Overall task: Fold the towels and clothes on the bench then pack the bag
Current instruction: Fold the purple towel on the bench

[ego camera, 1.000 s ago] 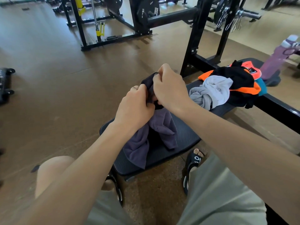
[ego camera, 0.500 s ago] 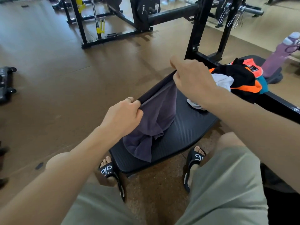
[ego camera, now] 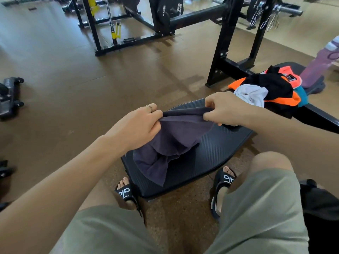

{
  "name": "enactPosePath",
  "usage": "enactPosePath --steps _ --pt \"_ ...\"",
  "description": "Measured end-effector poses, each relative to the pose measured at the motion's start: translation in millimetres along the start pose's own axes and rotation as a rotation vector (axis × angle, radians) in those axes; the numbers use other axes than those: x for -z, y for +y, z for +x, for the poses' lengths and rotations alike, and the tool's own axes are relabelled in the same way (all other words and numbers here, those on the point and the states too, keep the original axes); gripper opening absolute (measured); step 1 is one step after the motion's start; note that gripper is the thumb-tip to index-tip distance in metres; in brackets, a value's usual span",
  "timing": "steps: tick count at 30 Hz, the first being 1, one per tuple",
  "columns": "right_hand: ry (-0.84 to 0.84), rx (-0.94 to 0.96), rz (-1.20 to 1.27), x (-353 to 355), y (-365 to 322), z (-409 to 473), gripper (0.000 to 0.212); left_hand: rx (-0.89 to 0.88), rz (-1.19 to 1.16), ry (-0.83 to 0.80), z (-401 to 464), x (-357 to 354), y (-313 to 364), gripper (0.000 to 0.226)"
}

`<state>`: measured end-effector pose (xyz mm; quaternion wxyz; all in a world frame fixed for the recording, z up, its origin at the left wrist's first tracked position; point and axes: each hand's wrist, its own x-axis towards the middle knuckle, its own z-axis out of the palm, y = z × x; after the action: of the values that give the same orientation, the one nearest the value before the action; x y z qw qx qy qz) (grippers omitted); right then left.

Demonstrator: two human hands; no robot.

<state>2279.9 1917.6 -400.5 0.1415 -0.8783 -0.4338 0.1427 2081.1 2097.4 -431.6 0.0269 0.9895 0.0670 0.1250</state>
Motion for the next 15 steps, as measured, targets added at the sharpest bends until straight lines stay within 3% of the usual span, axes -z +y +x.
enactPosePath --steps 3,9,11,15 --pt "0.094 -0.029 0.046 1 -4 3 0.02 -0.017 -0.004 -0.008 0 -3 2 0.015" --pt "0.286 -0.233 0.725 18 -8 20 0.007 0.008 0.01 -0.143 -14 -19 -8 0.03" --pt "0.324 -0.267 0.834 24 -7 21 0.007 0.033 0.041 -0.134 -20 -25 -9 0.04" --pt "0.391 -0.153 0.45 24 -4 12 0.03 0.061 0.11 -0.076 -23 -25 -9 0.04"
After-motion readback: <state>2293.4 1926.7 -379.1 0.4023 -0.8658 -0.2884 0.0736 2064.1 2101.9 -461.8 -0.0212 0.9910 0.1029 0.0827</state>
